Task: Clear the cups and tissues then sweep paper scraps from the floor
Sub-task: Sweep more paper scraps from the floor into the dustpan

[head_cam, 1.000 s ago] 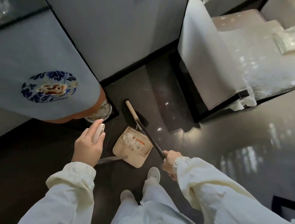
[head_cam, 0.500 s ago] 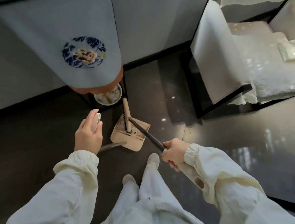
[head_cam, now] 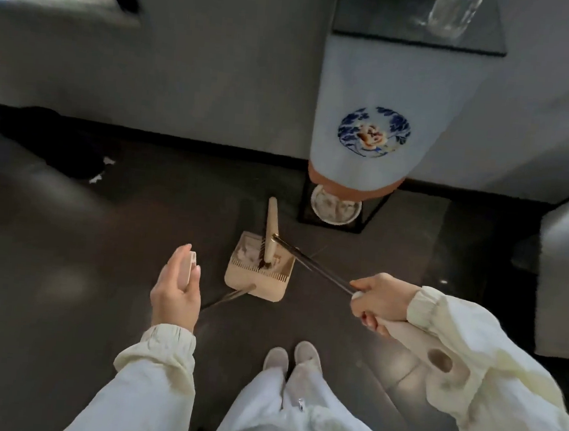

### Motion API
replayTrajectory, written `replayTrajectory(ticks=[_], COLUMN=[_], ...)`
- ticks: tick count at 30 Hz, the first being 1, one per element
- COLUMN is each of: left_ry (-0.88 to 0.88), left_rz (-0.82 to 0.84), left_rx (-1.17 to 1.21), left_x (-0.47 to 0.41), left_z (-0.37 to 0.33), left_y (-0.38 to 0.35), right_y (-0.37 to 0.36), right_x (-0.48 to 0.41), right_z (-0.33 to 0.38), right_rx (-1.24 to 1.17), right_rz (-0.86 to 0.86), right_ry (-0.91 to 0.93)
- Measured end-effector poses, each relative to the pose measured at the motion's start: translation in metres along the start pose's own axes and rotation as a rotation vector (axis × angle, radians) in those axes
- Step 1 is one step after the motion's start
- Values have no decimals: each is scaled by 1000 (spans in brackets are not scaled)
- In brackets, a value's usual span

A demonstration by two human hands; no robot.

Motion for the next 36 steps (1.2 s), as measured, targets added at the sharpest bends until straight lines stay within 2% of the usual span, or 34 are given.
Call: replayTrajectory(ticks=[9,17,21,26,36], left_ry=[306,439,500,568,696], left_rz=[-442,-800,-873,-941,-1110], left_rx=[35,49,-12,27,-21], left_x=[44,81,92,93,101], left_z=[58,105,147,207,294], left_y=[106,212,264,338,501], right_y=[-49,-185,-276,-387,-612], right_x=[-10,-24,-23,-19,-17], right_z=[128,243,286,336,423], right_rx=[269,616,822,952,1073], right_rz=[112,192,241,275,360], right_ry=[216,364,395,404,373])
Point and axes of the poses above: each hand's wrist, its own x-axis away from the middle knuckle, its own y-axis out of the back of the hand, z = x × y, the point moved 9 cm from there along -x, towards the middle knuckle, and after that the axes turned 7 degrees about x, right-handed, at the moved point
